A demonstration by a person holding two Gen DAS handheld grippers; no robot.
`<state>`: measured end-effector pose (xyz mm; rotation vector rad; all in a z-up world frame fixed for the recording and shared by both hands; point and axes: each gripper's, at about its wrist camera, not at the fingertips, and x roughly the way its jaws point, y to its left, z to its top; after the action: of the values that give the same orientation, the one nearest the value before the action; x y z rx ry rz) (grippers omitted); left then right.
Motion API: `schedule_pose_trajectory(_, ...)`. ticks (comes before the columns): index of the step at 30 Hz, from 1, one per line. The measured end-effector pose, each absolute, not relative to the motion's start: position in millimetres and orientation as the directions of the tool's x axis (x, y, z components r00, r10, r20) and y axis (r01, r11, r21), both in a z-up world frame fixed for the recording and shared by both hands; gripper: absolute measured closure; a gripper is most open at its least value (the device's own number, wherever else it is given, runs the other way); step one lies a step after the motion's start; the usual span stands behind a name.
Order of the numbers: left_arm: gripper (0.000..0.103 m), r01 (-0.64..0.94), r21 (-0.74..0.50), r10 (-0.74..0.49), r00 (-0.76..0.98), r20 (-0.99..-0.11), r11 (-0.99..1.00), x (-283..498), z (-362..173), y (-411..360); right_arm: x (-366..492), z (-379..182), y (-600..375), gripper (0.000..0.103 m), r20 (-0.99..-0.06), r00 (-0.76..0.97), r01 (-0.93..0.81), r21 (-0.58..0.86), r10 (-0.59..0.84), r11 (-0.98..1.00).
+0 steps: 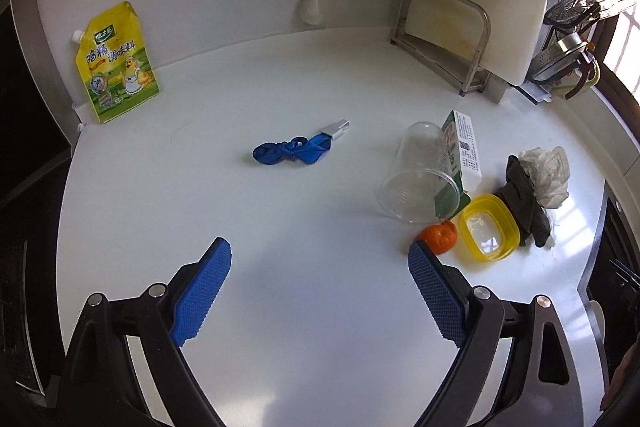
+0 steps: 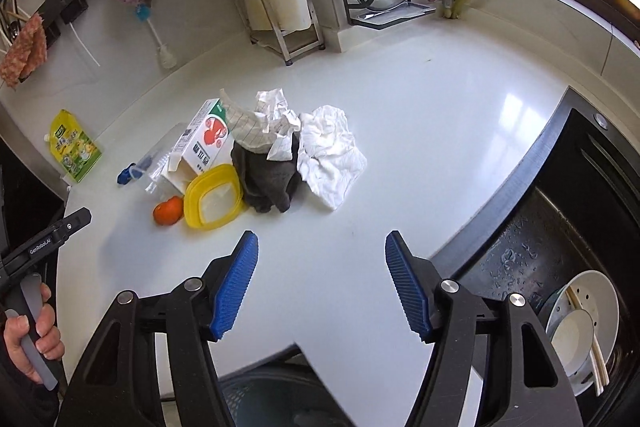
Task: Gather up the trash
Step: 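Move both tools back over the countertop toward the remaining trash, then grasp the blue plastic strip with the left tool while the right tool grasps white tissue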
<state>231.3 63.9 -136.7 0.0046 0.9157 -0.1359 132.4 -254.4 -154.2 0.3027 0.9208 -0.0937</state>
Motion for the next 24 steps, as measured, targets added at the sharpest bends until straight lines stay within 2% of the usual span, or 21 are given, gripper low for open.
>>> schedule_pose_trajectory(11, 0.015, 0.172, -0.053, -0.146, 0.593, -0.792, 0.984, 291, -165, 55, 212, -191, -277, 0.038, -0.797, 0.603, 0.247, 0.184, -0.002, 0.951)
schedule_pose_trajectory(24, 0.015, 0.179, -0.057, -0.155, 0.595, -0.789, 0.982, 315, -175, 56, 248, -215, -277, 0.038, -0.806, 0.592, 0.238, 0.175, 0.0, 0.955)
